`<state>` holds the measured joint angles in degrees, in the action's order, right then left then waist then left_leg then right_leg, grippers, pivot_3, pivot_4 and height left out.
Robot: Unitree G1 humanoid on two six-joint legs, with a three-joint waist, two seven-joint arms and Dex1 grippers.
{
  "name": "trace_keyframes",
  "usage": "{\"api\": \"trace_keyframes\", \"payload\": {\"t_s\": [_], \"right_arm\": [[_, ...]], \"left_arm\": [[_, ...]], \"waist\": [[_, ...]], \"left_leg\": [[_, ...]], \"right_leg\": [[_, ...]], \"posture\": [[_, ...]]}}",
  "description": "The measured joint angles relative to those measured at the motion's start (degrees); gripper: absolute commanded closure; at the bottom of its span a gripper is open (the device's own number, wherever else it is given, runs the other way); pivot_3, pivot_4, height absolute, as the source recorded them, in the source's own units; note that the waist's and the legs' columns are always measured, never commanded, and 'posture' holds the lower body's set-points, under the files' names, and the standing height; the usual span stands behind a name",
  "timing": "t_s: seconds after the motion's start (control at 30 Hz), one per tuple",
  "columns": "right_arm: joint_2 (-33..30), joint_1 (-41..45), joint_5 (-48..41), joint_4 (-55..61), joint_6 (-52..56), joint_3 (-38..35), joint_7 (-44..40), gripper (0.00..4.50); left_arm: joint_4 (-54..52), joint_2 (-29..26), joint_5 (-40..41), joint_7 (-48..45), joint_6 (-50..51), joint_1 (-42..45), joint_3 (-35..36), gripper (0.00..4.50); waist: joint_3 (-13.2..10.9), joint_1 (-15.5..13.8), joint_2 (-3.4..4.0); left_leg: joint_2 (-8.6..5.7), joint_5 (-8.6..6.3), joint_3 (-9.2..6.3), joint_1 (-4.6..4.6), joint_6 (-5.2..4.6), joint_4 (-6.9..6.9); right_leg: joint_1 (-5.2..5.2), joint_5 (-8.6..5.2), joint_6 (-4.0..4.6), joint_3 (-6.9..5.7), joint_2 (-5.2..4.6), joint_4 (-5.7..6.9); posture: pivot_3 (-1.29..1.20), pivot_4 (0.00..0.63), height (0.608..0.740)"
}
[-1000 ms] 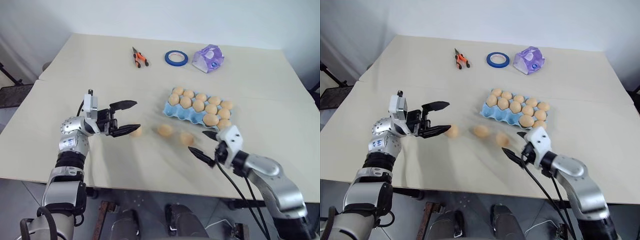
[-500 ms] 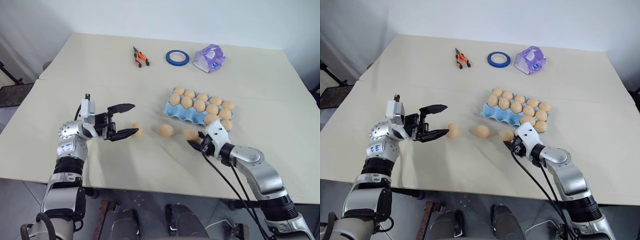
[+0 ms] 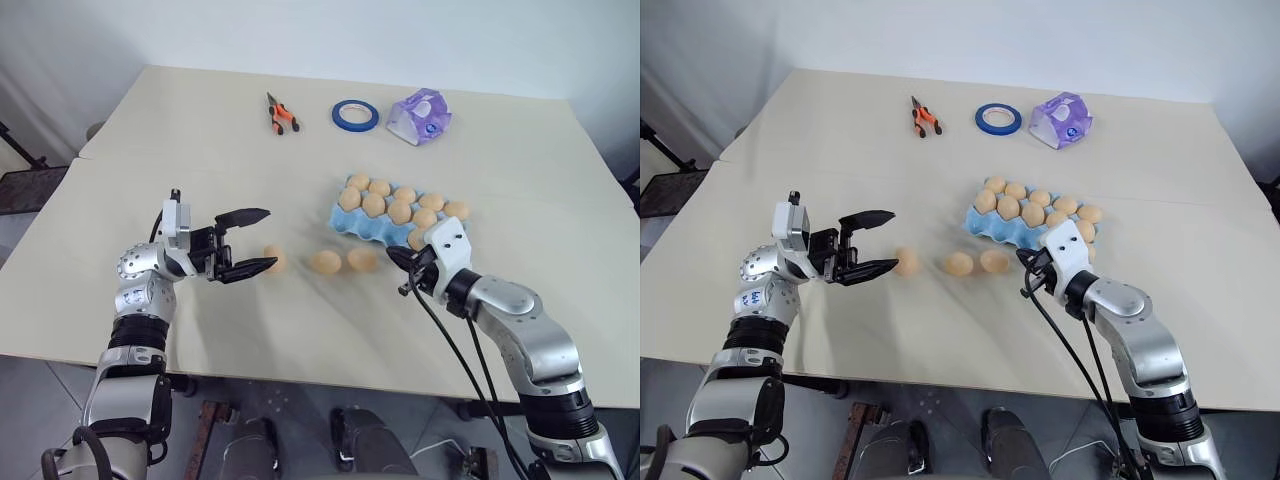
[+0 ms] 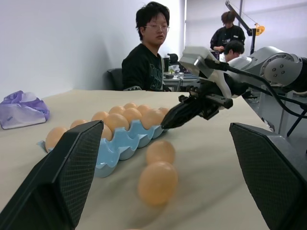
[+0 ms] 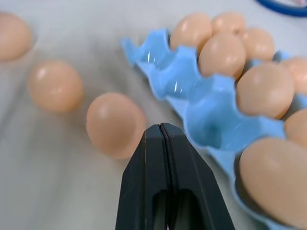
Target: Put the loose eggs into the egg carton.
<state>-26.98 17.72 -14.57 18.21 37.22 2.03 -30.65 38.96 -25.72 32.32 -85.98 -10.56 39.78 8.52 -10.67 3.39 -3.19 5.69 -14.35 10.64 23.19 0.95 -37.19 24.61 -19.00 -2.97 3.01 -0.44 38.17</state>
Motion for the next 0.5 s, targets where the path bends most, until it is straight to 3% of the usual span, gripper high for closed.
{"api": "trace_keyframes", "payload": {"t_s": [0.37, 0.5], "right_arm": [[0.46, 0.02, 0.18, 3.27, 4.35, 2.16, 1.52, 0.19], [1.24, 0.41, 0.57, 2.98, 4.32, 3.37, 1.61, 0.05]], "left_arm": [[0.00, 0.14, -0.09, 0.02, 0.00, 0.00, 0.13, 0.00], [0.00, 0.14, -0.10, 0.03, 0.01, -0.01, 0.35, 0.00]], "waist": [[0.00, 0.01, 0.00], [0.00, 0.07, 0.00]], "left_leg": [[0.00, 0.00, 0.00, 0.00, 0.00, 0.00], [0.00, 0.00, 0.00, 0.00, 0.00, 0.00]], "right_leg": [[0.02, 0.00, 0.01, 0.01, 0.00, 0.01], [0.02, 0.00, 0.01, 0.00, 0.02, 0.02]], "posture": [[0.00, 0.150, 0.740], [0.00, 0.150, 0.740]]}}
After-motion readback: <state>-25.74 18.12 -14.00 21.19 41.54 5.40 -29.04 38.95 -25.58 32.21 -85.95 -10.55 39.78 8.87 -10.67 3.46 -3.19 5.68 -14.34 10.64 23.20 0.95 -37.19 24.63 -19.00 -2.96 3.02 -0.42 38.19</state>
